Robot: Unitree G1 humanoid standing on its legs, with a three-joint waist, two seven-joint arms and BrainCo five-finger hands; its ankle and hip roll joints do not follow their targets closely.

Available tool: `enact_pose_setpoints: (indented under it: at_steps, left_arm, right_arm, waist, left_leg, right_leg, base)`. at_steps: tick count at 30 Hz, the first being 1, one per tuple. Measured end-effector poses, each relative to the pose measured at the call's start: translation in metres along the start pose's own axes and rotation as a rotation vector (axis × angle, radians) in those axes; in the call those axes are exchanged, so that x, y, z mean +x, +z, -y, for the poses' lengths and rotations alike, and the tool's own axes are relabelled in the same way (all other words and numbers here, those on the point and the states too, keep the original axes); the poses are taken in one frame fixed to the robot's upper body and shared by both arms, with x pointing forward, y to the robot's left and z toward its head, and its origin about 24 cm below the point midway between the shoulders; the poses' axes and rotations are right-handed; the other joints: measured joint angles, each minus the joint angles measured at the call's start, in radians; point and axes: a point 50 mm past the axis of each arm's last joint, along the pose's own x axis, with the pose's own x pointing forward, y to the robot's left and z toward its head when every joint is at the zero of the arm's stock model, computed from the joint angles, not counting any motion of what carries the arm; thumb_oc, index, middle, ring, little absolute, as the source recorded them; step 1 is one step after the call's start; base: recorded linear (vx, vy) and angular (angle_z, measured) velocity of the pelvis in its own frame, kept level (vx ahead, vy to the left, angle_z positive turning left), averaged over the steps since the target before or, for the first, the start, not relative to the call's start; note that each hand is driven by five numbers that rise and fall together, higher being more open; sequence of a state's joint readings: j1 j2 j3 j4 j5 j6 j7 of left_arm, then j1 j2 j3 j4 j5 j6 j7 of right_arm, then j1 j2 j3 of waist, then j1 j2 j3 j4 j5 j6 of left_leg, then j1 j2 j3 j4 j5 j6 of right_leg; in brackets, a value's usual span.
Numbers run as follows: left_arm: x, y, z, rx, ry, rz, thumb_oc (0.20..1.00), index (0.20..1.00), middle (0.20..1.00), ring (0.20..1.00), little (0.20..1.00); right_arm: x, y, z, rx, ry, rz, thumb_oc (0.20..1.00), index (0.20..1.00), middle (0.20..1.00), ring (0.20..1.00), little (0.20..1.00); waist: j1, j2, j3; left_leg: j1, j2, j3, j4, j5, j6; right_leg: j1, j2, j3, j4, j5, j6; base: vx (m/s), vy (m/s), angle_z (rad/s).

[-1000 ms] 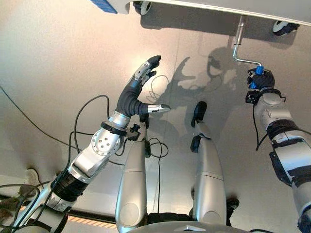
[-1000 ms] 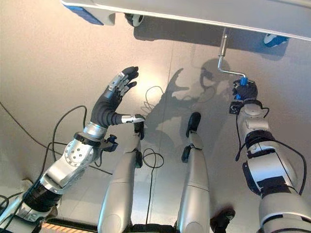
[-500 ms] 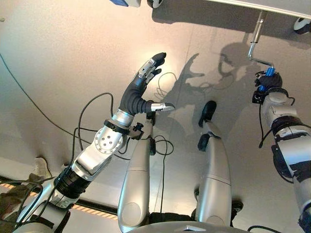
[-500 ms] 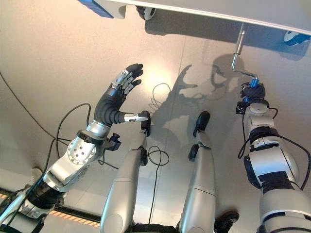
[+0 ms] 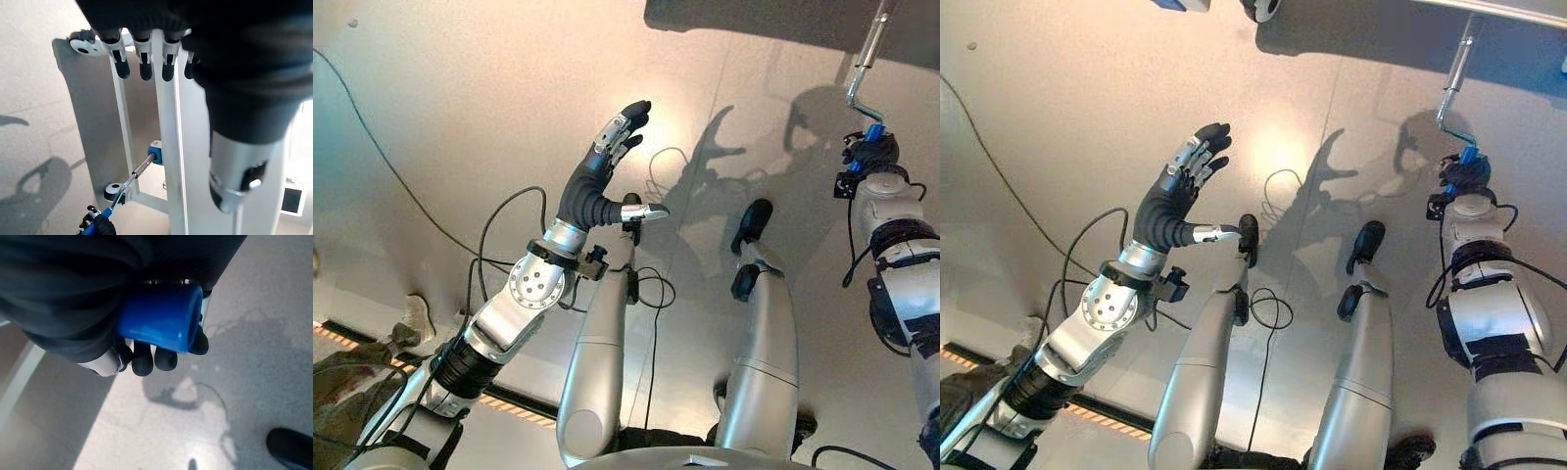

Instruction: Raise the hospital bed

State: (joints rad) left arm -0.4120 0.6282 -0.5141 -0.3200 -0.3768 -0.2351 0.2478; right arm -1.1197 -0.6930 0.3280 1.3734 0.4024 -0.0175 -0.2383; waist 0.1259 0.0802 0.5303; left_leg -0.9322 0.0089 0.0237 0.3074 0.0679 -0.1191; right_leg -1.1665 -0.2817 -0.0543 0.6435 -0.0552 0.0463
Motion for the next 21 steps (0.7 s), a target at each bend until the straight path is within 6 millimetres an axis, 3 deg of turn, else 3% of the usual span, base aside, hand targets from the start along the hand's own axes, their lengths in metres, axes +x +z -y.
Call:
enact_pose_setpoints:
  at_steps: [10,21]
  left_arm:
    - [0.001,-0.003,0.005,-0.03,0.009,0.004,1.0,1.0,1.0,1.0,1.0]
    - [0.002,-0.003,0.004,-0.044,0.048,0.008,1.0,1.0,1.0,1.0,1.0]
  right_arm:
    - [0.001,0.016,-0.003,-0.135,-0.005,0.028,0.2,0.2,0.2,0.2,0.2]
    - [-0.005,0.029,-0.029,-0.321,0.03,0.087,0.2,0.2,0.2,0.2,0.2]
  waist:
    - [-0.001,0.044,-0.016]
    - [0.002,0.051,-0.015]
  left_leg:
    - [-0.066,-0.008,-0.035,0.07,-0.019,-0.013]
    - [-0.093,-0.009,-0.059,0.091,-0.018,-0.015]
  right_leg:
    - [-0.053,-0.019,-0.01,0.095,-0.046,-0.01]
    - [-0.078,-0.022,-0.019,0.128,-0.059,-0.026]
  base:
    - [0.03,-0.005,0.1]
    - [0.01,0.013,0.03]
